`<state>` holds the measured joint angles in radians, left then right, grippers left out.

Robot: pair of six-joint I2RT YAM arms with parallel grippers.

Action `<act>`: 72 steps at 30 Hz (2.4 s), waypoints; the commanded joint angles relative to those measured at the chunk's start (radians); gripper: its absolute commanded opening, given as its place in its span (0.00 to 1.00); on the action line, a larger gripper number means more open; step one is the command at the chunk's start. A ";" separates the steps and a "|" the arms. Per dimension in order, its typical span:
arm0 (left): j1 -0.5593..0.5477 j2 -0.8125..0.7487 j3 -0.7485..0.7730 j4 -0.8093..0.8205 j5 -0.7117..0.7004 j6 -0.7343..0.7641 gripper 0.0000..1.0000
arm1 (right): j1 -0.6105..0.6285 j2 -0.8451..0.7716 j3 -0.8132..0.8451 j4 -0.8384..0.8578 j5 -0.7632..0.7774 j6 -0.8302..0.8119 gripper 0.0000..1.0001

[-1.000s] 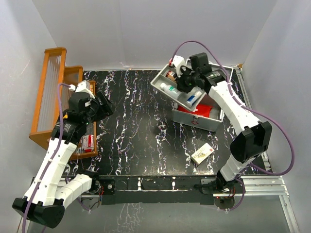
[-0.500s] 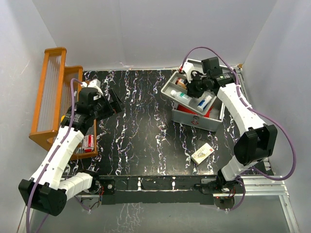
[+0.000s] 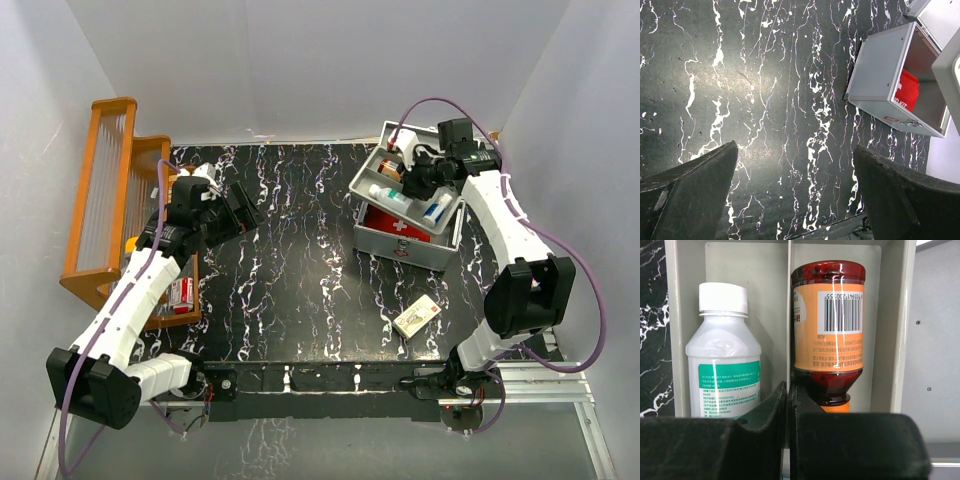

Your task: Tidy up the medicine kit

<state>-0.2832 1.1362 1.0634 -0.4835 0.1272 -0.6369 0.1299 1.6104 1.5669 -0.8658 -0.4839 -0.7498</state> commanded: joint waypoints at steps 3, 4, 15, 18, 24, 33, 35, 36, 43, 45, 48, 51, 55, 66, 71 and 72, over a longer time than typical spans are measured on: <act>0.002 0.004 0.003 0.019 0.024 -0.016 0.99 | -0.055 -0.013 0.029 0.022 -0.105 -0.131 0.00; 0.002 0.004 0.004 0.023 0.022 -0.017 0.99 | -0.060 -0.006 0.037 0.004 -0.109 -0.153 0.00; 0.001 0.042 -0.003 0.061 0.035 -0.018 0.99 | -0.114 0.030 -0.022 -0.013 -0.143 -0.241 0.00; 0.003 0.067 0.006 0.064 0.046 -0.012 0.99 | -0.122 0.044 -0.034 -0.005 -0.164 -0.256 0.00; 0.002 0.086 -0.001 0.080 0.054 -0.018 0.99 | -0.158 0.078 -0.045 -0.004 -0.191 -0.293 0.00; 0.002 0.096 0.001 0.080 0.048 -0.012 0.99 | -0.158 0.111 -0.066 0.009 -0.199 -0.299 0.00; 0.002 0.101 0.001 0.082 0.045 -0.012 0.99 | -0.156 0.119 -0.069 0.017 -0.202 -0.297 0.00; 0.002 0.104 0.001 0.086 0.045 -0.011 0.99 | -0.155 0.123 -0.071 0.019 -0.202 -0.297 0.00; 0.002 0.122 0.003 0.105 0.061 -0.017 0.99 | -0.134 0.125 -0.110 0.053 -0.164 -0.293 0.00; 0.002 0.119 0.001 0.101 0.058 -0.015 0.99 | -0.134 0.125 -0.111 0.049 -0.165 -0.298 0.00; 0.002 0.111 -0.005 0.094 0.052 -0.014 0.99 | -0.105 0.125 -0.109 0.032 -0.160 -0.301 0.00; 0.002 0.105 -0.013 0.097 0.052 -0.014 0.99 | -0.104 0.114 -0.105 0.006 -0.180 -0.307 0.00; 0.002 0.103 -0.017 0.102 0.054 -0.017 0.99 | -0.104 0.108 -0.107 -0.027 -0.203 -0.277 0.00; 0.002 0.111 -0.023 0.113 0.063 -0.010 0.99 | -0.075 0.056 -0.159 -0.013 -0.197 -0.210 0.00; 0.002 0.098 -0.030 0.112 0.060 -0.008 0.99 | -0.045 0.056 -0.172 0.002 -0.186 -0.180 0.00; 0.002 0.097 -0.031 0.110 0.060 -0.005 0.99 | -0.038 0.055 -0.175 0.011 -0.186 -0.168 0.00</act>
<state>-0.2832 1.2682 1.0451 -0.3767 0.1730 -0.6544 0.0628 1.7313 1.3918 -0.8867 -0.6254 -0.9653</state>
